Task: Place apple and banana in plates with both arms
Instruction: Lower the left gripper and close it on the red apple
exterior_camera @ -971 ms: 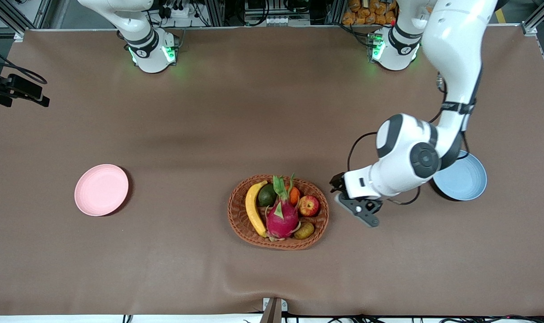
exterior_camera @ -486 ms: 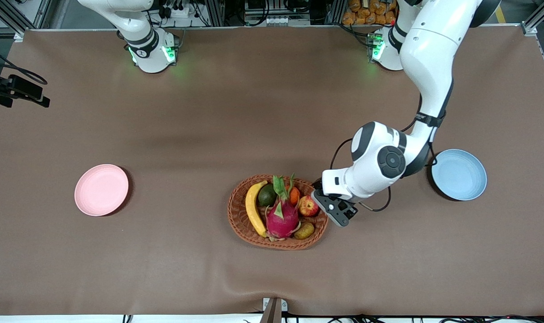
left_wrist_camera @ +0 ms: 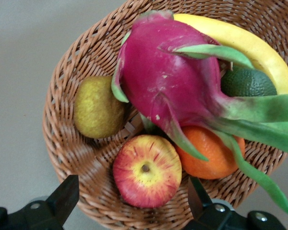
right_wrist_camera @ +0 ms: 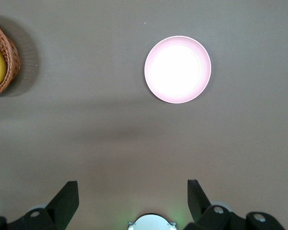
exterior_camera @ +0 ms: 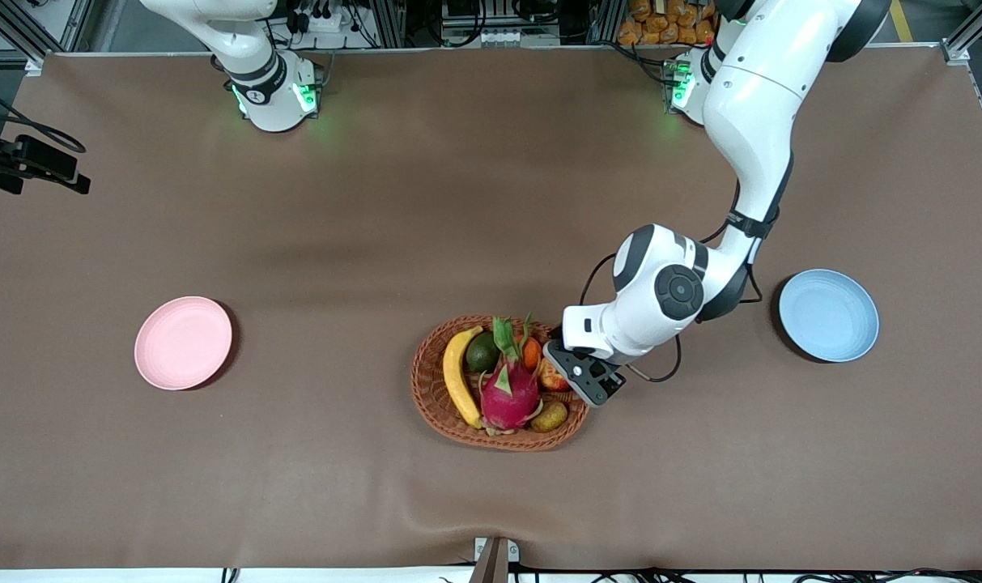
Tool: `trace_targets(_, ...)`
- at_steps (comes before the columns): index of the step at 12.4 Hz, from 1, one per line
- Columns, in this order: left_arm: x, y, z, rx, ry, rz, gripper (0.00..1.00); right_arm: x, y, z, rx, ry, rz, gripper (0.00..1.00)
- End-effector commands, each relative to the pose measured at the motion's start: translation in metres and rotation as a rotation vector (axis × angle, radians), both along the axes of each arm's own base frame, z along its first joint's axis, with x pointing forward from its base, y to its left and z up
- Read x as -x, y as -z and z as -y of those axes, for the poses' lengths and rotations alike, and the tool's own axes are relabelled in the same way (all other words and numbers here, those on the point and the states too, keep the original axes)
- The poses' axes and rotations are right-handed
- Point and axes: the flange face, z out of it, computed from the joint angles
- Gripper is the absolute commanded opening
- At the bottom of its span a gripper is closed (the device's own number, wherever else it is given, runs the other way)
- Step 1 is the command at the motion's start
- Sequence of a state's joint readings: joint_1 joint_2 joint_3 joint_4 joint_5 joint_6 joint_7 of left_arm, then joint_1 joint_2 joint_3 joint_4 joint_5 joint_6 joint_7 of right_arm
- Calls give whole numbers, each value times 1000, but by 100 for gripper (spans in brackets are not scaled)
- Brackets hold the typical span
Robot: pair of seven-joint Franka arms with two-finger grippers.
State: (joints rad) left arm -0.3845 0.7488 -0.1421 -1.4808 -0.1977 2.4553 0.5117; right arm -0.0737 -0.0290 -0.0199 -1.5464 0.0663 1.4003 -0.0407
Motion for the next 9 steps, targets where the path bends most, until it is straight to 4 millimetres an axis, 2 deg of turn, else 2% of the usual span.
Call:
trace_targets(1,0,2,14,25,4,24,100,0,0,2,-19,9,5,100)
trace_targets(3,2,7,12,15,19,22,100,-2,5,7,-19,17,-2,100)
trace_targets(9,5,23,12,3,27,22,100,-9,13,3,-20,9,-7,100)
